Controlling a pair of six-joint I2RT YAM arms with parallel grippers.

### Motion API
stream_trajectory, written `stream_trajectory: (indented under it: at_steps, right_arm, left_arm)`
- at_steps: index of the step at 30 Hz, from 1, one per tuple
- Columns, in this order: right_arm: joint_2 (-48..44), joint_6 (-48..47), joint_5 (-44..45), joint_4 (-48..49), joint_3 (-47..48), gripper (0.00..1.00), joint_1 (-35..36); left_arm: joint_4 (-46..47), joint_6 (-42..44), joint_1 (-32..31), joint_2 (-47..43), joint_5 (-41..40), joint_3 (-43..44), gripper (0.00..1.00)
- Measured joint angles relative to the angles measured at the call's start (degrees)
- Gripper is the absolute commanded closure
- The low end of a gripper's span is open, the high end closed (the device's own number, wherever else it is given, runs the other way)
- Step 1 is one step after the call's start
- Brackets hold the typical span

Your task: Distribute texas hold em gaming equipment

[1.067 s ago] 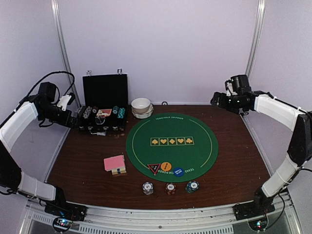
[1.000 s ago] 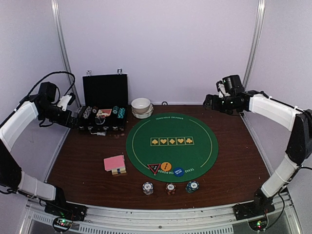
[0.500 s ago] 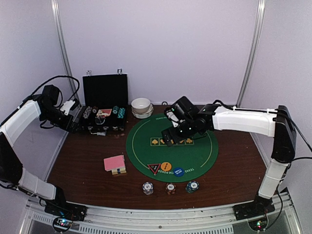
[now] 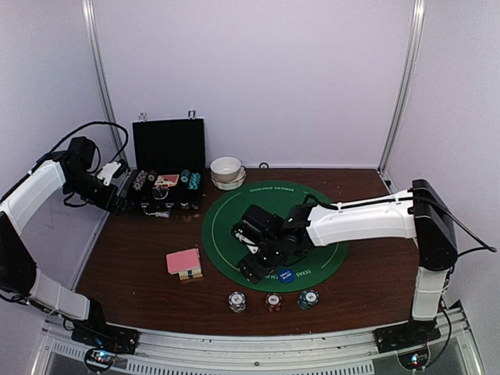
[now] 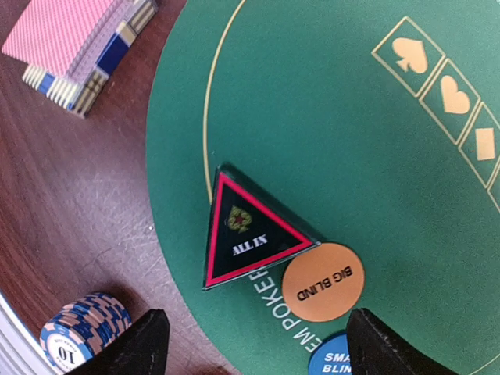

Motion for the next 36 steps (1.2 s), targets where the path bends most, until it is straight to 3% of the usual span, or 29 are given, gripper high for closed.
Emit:
stream_trajectory:
  at_steps: [9,21,36]
  right_arm:
    - [4.6,1.9,-0.9,-0.7,0.0,0.43,3.0]
    - [8.9,1.9,-1.1,-0.9,3.7,0.55,3.0]
    - [12.5,1.9,-1.5,-2.8,8.3,0.6,2.0]
  left_arm:
    - [-0.7,0.0,0.0,-0.4,0.2,0.0,0.03]
    - [-0.8,0.0,0.0,-1.1,0.6,0.6,0.02]
    - [-0.8,-0.1,0.0,-1.6,0.8,1.0,0.02]
